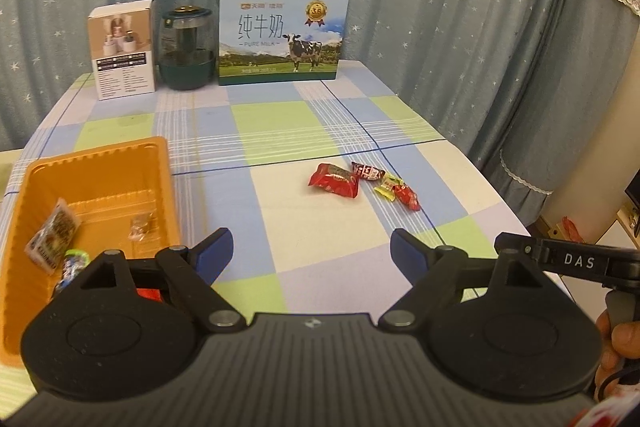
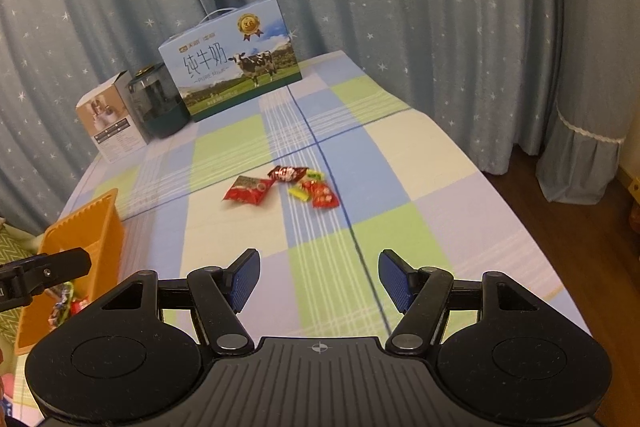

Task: Organize snacks
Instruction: 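Move both open tools back toward the remaining red candies, then grasp the large red-and-white packet with the left tool while the right tool grasps a red candy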

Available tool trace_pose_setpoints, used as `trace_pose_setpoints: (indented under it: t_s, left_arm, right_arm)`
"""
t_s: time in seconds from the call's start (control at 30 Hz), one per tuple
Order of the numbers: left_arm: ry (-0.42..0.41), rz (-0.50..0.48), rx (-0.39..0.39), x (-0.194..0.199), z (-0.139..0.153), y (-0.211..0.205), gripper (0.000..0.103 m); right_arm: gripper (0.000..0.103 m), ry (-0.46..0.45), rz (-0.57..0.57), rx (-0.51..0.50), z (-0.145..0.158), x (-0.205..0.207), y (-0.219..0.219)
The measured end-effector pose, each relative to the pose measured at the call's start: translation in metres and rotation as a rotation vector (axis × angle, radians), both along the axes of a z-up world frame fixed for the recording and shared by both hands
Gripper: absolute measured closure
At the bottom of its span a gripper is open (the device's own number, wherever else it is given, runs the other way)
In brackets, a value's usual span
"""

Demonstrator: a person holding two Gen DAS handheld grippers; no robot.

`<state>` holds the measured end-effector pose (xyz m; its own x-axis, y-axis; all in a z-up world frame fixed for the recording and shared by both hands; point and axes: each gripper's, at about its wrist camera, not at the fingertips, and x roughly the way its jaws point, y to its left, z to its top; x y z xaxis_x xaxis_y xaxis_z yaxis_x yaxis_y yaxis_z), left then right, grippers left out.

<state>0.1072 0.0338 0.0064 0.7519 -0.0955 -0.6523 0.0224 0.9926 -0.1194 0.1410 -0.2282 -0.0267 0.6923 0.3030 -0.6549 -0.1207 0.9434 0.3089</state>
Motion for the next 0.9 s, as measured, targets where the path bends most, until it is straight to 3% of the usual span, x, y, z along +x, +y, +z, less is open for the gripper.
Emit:
trace_pose_setpoints:
  t_s: [0.5, 0.57, 0.9]
  left_arm:
    - [0.040, 0.013, 0.046, 0.090, -0.043, -0.004, 0.019]
    - [0.040, 0.017, 0.061, 0.100, -0.049, -0.005, 0.019]
    - [0.064, 0.038, 0.056, 0.133, -0.076, -0.007, 0.019]
  right_arm:
    - [0.040, -0.053, 0.117, -0.052, -0.052, 0.093, 0.021]
    - [0.048, -0.049, 0.133, -0.051, -0.059, 0.105, 0.025]
    - [0.069, 0.008, 0.172, -0.084, -0.092, 0.154, 0.037]
